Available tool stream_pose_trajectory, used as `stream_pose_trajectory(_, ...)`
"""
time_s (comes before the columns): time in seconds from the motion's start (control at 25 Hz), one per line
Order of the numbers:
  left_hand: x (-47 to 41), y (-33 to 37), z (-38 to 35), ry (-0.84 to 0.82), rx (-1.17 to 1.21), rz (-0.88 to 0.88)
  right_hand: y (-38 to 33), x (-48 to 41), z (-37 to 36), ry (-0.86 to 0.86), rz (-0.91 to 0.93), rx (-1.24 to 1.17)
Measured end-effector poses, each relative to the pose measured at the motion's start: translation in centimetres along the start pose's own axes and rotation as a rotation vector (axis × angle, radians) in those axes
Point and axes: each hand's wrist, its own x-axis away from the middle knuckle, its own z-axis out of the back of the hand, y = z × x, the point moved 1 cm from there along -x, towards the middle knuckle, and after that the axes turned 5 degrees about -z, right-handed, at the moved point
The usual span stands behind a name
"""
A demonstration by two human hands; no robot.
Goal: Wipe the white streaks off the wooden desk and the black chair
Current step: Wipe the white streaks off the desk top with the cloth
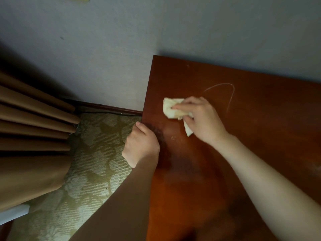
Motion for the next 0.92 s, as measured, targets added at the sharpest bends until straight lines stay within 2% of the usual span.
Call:
stream_pose_trajectory(0.24,0.0,-0.1,-0.3,0.025,-0.009,-0.005,3.3,-9.7,0.9,0.241,-0.196,0.017)
stream_pose_trajectory(0.44,-0.1,-0.1,-0.4,0.035,-0.021,-0.004,4.0,-14.0,0.5,0.352,-0.375,0.023)
stream_pose_trajectory(0.52,-0.2,-0.1,-0.4,0.037,-0.026,0.001,3.2,-12.9,0.2,0.347,-0.347,0.090)
stream_pose_trajectory(0.64,-0.2,-0.1,-0.2,0.032,-0.021,-0.002,2.8,-8.2,0.1,0.270,-0.139,0.057)
stream_pose_trajectory(0.72,-0.2,0.1,-0.2,0.035,-0.020,-0.001,2.9,-4.4,0.4,0.227,-0.071,0.014)
stream_pose_trajectory(0.92,0.1,0.3,0.1,0.029,-0.030,0.001,3.2,4.5,0.2,0.090,-0.127,-0.097)
